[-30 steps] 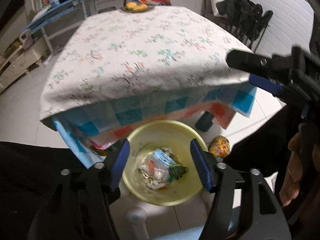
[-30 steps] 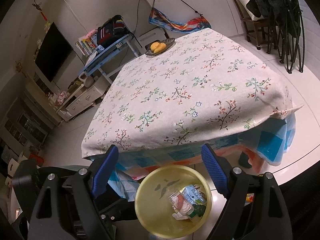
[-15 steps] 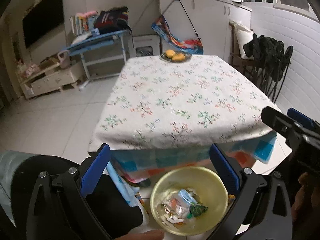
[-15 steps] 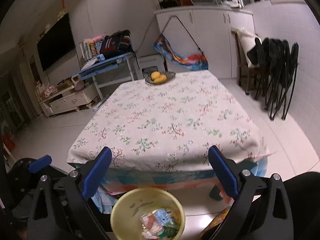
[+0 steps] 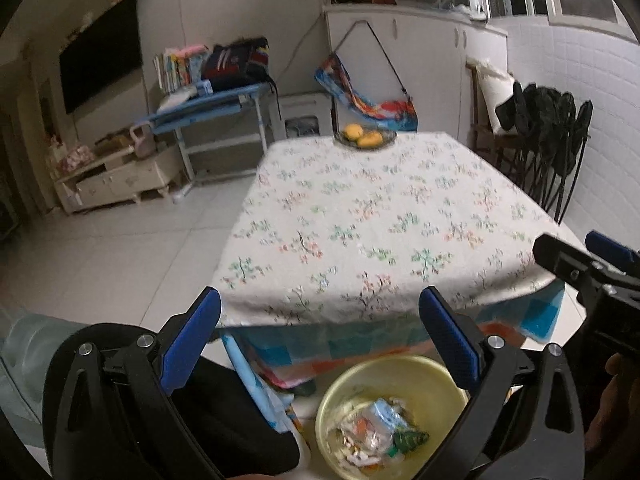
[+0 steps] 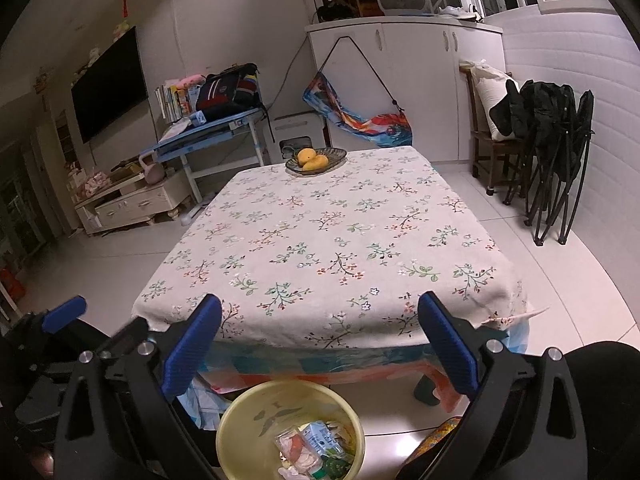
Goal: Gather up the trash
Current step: 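Withdraw both open tools from the basin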
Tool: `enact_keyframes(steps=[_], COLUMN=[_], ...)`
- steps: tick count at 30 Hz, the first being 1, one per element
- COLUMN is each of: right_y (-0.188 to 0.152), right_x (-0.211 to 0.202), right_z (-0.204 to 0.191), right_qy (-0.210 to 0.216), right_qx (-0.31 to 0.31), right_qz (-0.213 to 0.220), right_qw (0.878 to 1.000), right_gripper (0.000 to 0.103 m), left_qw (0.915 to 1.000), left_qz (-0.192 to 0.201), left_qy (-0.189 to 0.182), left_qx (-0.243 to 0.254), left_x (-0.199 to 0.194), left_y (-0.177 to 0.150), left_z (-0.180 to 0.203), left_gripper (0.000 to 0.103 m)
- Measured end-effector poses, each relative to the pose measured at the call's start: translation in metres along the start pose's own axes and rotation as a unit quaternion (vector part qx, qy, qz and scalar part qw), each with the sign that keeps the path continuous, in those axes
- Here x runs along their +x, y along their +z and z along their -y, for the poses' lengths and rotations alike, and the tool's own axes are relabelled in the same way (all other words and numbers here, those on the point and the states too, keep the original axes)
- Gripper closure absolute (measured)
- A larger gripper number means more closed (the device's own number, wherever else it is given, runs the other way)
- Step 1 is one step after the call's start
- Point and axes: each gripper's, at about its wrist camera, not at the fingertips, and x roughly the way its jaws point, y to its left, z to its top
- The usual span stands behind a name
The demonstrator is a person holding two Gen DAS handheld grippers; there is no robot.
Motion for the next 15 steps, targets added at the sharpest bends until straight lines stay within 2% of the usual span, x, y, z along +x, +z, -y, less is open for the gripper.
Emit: enact_keyframes(steps=[4,11,15], right_y=[0.002,0.002,0.002], right_x=[0.002,0.007,0.009], right_z=[0.003,-0.001,-0.004], right_qy=[-0.005,-0.02,-0.025], right_qx=[0.003,-0.008,-0.015], right_qz=[0.002,0.007,0.006], right_qw=[1.0,1.0,1.0], right_gripper=[0.009,0.009,0.009], left_qw=[1.0,0.9989,0.9986], left_qz=[0.008,-0.024,-0.02], left_qy=[-0.004,-0.003,-0.004], left_qx=[-0.001,-0.039,-0.048], left_x=[-0.001,0.018,0.019], left_y=[0.003,0.009,0.007], left_z=[-0.002,-0.017,-0.021], left_gripper=[0.007,0.007,0.007])
